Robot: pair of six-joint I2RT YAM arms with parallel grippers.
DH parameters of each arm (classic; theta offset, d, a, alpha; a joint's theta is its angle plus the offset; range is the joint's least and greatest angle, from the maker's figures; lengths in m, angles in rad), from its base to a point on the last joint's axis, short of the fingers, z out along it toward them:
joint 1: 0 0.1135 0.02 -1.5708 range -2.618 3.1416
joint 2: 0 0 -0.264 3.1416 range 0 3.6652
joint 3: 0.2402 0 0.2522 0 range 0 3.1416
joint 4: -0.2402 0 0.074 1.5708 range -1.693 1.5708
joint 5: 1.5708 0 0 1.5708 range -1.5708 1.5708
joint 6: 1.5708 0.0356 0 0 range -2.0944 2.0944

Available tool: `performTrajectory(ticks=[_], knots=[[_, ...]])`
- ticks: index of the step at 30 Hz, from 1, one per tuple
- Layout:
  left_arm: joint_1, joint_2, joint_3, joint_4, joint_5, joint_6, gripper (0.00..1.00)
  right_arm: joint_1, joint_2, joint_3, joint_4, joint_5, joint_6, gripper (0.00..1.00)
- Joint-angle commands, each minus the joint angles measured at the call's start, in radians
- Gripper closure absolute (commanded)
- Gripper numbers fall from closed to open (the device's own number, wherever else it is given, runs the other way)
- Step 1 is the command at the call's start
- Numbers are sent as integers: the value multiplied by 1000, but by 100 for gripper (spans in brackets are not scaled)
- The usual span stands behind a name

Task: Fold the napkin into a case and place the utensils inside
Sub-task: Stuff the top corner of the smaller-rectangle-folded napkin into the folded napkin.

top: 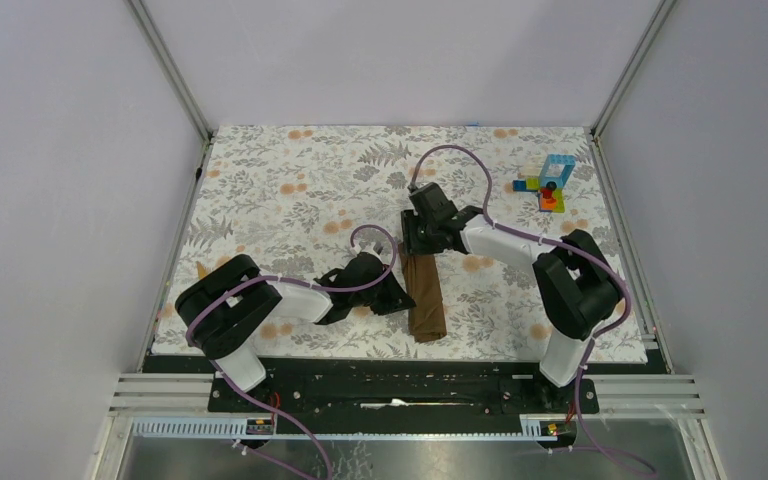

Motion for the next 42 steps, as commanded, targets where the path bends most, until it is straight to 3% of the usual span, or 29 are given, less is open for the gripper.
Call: performTrajectory(ticks=[1, 9, 19, 25, 33, 42], knots=[[-4, -22, 6, -7, -24, 22, 85, 39, 16, 62, -29, 126, -15, 52], [-5, -19, 10, -7, -24, 24, 86, 74, 31, 79, -53, 221, -16, 58], [-6, -26, 11, -13, -27, 33, 86, 115, 70, 116, -82, 305, -16, 57], [-6, -25, 12, -14, -27, 35, 86, 136, 79, 131, -94, 351, -18, 67], [-6, -20, 16, -14, -26, 39, 86, 156, 92, 144, -112, 412, -21, 59], [-5, -20, 16, -16, -26, 43, 86, 178, 123, 164, -128, 458, -21, 60]])
